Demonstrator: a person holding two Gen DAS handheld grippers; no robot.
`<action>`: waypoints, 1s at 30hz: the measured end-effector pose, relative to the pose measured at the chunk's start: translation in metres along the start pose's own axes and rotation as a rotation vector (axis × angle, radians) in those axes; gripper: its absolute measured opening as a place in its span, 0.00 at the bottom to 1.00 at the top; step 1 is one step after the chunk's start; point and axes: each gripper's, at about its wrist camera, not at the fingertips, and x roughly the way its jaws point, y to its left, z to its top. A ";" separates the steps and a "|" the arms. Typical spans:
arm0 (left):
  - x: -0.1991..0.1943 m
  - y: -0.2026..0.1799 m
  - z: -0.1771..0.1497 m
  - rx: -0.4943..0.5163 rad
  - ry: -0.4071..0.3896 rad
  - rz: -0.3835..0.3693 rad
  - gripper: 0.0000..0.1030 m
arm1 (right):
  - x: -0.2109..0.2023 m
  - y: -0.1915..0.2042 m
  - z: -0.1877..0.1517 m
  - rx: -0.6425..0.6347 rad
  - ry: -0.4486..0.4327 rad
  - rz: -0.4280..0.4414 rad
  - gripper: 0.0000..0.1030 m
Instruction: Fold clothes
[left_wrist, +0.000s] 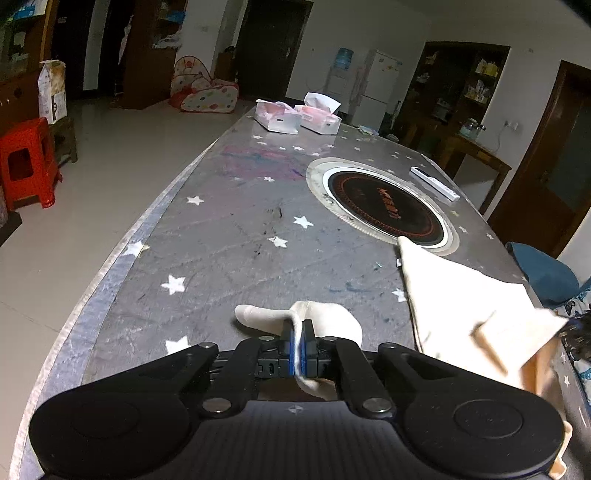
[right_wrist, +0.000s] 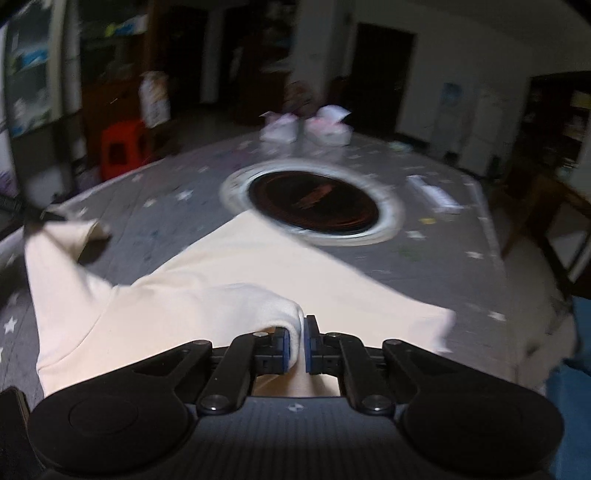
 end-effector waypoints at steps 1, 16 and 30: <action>-0.001 0.001 -0.002 -0.001 -0.001 0.003 0.03 | -0.008 -0.006 -0.003 0.025 -0.011 -0.022 0.06; -0.014 0.029 -0.024 -0.021 0.039 0.061 0.03 | -0.107 -0.111 -0.130 0.482 0.093 -0.381 0.21; -0.058 0.003 -0.022 0.081 -0.021 0.021 0.08 | -0.135 -0.072 -0.108 0.364 0.013 -0.235 0.45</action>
